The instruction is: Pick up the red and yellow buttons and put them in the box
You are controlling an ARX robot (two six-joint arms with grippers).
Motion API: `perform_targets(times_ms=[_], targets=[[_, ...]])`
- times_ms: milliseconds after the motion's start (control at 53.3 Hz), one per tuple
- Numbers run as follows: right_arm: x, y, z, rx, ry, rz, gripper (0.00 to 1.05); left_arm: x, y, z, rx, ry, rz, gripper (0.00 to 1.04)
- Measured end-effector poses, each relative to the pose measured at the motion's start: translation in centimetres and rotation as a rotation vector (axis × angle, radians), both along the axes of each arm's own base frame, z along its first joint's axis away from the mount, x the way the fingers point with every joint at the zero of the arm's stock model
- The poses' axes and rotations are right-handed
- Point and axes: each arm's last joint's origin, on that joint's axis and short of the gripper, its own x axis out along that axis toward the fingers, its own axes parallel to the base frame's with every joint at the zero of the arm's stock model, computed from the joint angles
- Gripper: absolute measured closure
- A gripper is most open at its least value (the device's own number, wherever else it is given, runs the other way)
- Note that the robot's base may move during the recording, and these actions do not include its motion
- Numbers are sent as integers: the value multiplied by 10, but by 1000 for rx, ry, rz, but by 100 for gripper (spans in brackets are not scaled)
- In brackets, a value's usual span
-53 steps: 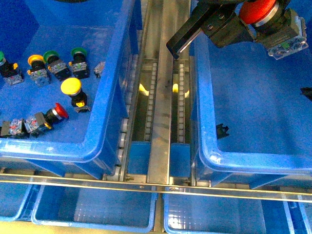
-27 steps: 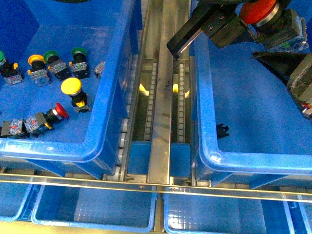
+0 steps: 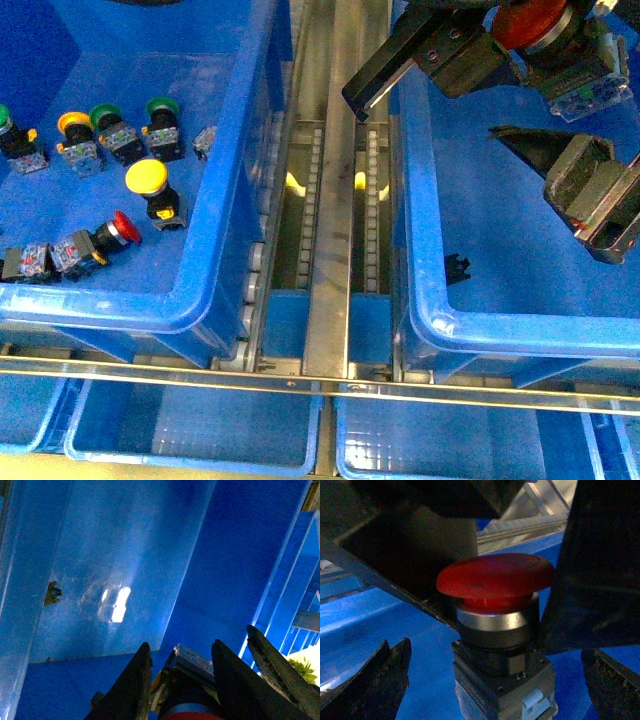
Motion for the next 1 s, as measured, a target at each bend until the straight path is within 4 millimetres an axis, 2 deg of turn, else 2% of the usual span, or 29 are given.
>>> perform_targets(times_ms=[94,169,282,469,826,995], targets=[[1,-1,0,8,-7,-7,7,0,0,0,-1,1,2,74],[2,-1,1,13,-23,-15,15,0,0,0,-1,1,2,74],[4,-3,3,21,-30,-30,38,0,0,0,-2,1,3,74],[4,-5,2,17,-27,-23,62,1,-1,4,-9,-5,5,74],[2,-5,0,14,-18,-18,64,3,1,4,8,-25,18,74],[-1,-5,-5,7,3,-20,64,11,6,10,27,-102,57,42]])
